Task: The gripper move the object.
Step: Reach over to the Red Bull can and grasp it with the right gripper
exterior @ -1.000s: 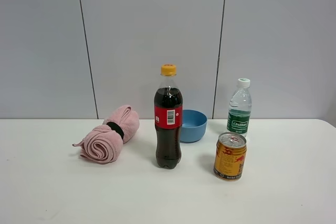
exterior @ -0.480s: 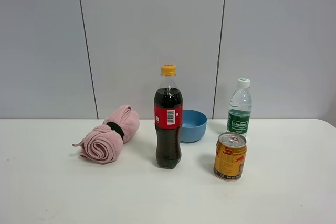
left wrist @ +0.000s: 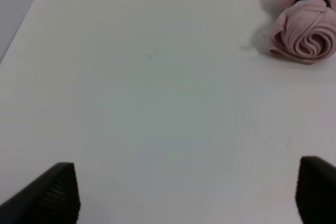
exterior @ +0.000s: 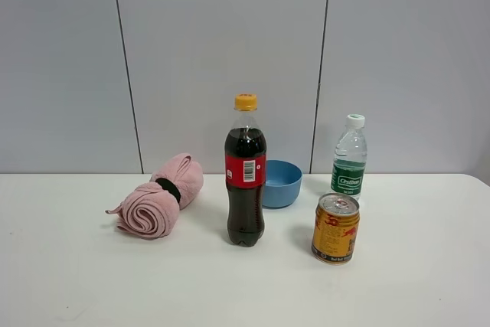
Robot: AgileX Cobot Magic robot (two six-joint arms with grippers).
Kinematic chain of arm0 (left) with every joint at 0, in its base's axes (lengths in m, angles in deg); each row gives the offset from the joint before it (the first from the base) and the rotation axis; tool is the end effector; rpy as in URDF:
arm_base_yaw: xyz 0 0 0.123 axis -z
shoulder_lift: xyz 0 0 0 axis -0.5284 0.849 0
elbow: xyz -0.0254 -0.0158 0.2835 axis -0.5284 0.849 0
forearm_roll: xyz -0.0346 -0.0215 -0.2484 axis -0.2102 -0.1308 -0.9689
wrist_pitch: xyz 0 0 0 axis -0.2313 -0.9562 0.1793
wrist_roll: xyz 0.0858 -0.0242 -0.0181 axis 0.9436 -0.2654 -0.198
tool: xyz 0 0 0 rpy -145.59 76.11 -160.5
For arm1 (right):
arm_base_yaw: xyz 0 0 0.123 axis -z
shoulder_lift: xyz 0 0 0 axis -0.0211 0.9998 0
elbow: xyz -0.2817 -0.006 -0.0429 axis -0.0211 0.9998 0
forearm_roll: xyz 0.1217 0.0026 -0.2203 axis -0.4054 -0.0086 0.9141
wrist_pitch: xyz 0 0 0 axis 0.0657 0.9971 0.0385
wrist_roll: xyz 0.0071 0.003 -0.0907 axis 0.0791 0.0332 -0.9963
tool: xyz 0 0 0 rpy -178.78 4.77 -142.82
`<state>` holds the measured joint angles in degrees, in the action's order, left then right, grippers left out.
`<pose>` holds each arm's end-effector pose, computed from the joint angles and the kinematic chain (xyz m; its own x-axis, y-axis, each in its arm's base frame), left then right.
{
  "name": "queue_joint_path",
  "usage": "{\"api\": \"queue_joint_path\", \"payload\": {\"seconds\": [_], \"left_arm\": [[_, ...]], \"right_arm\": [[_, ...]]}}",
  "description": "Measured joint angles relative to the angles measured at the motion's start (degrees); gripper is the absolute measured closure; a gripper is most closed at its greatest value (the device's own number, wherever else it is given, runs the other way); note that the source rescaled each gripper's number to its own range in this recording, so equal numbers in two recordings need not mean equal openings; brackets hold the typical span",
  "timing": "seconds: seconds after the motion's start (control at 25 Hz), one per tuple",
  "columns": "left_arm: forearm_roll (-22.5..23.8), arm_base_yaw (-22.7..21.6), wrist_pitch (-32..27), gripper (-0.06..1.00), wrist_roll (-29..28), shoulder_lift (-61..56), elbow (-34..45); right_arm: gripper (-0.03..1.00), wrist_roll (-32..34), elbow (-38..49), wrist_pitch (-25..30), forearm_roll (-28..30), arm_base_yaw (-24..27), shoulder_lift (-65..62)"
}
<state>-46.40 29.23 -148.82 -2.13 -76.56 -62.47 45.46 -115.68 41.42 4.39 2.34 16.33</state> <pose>-0.0072 -0.0003 0.2810 -0.4342 -0.0123 -0.9007 -0.0431 0.9990 0.0072 -0.0042 0.0015 0.2747 -0.4604 0.0961 -0.8825 0.0457 0.9954 0.0845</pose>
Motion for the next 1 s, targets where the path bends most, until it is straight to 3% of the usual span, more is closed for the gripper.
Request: {"api": "queue_joint_path", "payload": {"seconds": [0.64,1.0], "left_arm": [[0.0,0.0,0.0,-0.06,0.0,0.0,0.0],[0.0,0.0,0.0,-0.06,0.0,0.0,0.0]], "right_arm": [[0.47,-1.2,-0.4,-0.4,-3.3,0.0,1.8],[0.47,-4.5,-13.5,-5.3,-3.3,-0.7,18.1]]}}
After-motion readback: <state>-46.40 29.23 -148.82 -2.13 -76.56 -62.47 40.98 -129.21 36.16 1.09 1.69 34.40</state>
